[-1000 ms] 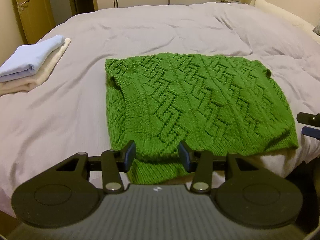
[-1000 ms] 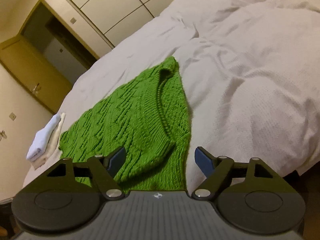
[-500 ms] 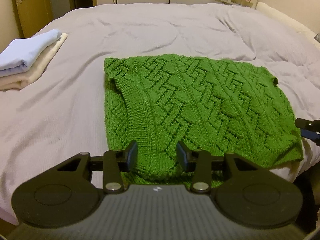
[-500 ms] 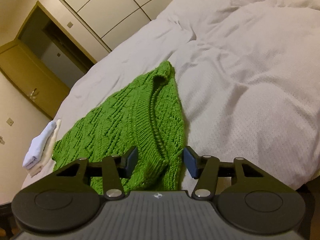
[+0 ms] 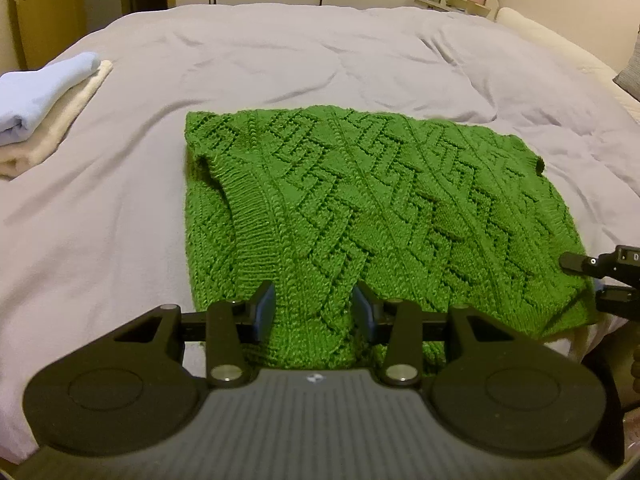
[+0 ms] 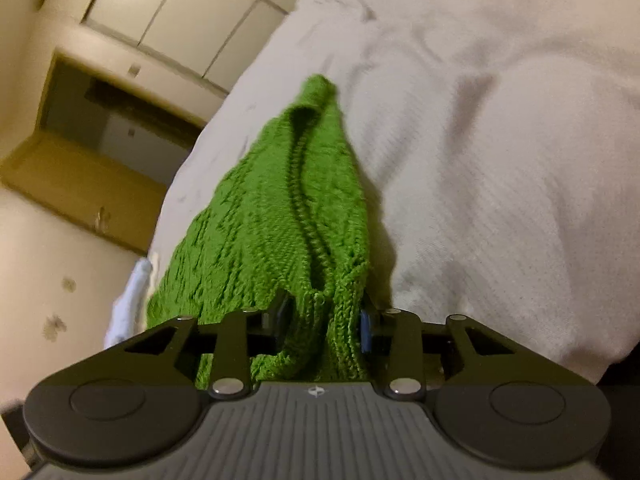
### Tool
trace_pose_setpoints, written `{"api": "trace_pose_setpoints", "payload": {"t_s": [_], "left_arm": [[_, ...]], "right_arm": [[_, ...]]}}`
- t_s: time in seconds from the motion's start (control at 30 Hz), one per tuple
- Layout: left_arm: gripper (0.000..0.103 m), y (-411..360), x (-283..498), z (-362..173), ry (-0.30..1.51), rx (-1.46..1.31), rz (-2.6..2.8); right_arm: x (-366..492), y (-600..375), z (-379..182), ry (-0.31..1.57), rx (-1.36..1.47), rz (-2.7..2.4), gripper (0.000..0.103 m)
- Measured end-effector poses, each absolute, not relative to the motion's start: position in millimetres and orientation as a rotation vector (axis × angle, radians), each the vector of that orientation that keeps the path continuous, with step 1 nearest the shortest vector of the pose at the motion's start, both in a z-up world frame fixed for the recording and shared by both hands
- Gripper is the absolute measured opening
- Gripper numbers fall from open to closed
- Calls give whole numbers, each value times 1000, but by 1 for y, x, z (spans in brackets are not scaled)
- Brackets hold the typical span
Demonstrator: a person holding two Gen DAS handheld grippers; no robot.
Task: Fold clothes
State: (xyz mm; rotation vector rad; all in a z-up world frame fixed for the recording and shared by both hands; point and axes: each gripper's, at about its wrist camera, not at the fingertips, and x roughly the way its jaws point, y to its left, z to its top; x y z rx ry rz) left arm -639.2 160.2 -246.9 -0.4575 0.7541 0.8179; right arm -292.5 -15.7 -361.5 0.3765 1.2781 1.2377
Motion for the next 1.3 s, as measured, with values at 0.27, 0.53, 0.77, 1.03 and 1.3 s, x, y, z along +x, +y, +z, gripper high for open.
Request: {"api": "trace_pose_setpoints", "payload": {"t_s": [0.27,0.53,0.77,1.03,1.3], "left_arm": [[33,164,-642,-256,766,-433,792],[28,171,-689,-245,632,-600,770],[26,173,-727,-245,576,-692,813],[26,174,-731,-235,536,-723,788],[26,195,-708,-226,485,-781,693]], "right_arm": [[-335,17,-307,1097,15,1194,18],[-438,59,-232,627,-366,1376,17],[-486,87,-250,676,-442,1607,22],[-486,96,-248,768,-315,1727,52],[-403,109,-277,977,-182,1371,44]]}}
